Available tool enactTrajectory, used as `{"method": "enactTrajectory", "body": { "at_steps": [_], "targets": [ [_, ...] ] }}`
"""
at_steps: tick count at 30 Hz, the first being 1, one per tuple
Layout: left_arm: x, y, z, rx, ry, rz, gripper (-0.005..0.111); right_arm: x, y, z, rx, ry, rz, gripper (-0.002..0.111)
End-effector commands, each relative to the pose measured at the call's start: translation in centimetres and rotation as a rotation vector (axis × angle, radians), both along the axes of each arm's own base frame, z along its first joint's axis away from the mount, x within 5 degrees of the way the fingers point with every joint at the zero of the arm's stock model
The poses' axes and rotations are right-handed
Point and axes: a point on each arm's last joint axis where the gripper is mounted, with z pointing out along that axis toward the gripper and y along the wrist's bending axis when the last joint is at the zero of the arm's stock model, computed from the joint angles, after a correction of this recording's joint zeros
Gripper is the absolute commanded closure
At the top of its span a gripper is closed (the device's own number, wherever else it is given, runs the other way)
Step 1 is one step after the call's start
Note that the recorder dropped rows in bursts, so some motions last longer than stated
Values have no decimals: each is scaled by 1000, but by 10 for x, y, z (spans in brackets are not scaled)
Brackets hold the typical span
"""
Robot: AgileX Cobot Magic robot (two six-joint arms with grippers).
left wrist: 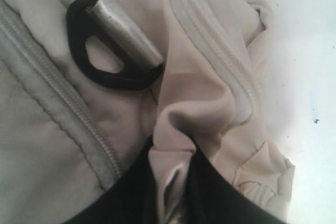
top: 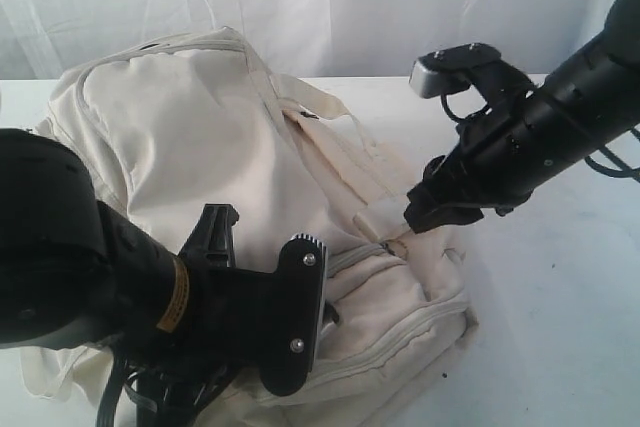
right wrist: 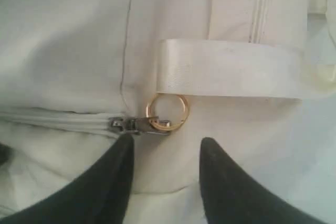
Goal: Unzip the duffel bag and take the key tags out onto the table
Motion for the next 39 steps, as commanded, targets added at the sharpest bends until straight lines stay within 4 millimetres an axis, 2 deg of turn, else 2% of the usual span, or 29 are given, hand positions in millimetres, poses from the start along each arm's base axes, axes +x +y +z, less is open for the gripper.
{"method": "enactTrajectory", "body": {
  "at_steps": [1,4,8,12,17,24,26,28,31,36,37,39],
  "targets": [
    [-1,4,-1,9,17,21,107,5,10,-18,-54,-30,144,64],
    [-1,4,-1,9,17,21,107,1,19,-27,-77,-47,246,62],
    [-1,4,-1,10,18,22,107,-1,28,-33,-107,-93,345,52],
    [-2,4,-1,7,24,25,107,6,31,-40,-154,-158,357,44],
    [-2,3,-1,6,26,26,107,13,33,-48,-159,-188,331,43],
    [-2,3,-1,6,26,26,107,16,37,-64,-161,-131,324,44],
    [-2,3,-1,6,26,26,107,16,38,-67,-149,-109,318,47],
    [-2,4,-1,9,26,26,107,15,39,-68,-132,-94,307,56],
    [-2,4,-1,13,28,27,107,14,41,-65,-105,-88,287,77],
    [-2,4,-1,15,29,27,107,13,41,-50,-74,-121,273,104],
    [-2,4,-1,15,29,27,107,12,40,-47,-70,-131,272,108],
    [-2,4,-1,15,29,27,107,11,39,-39,-60,-155,270,108]
  ]
}}
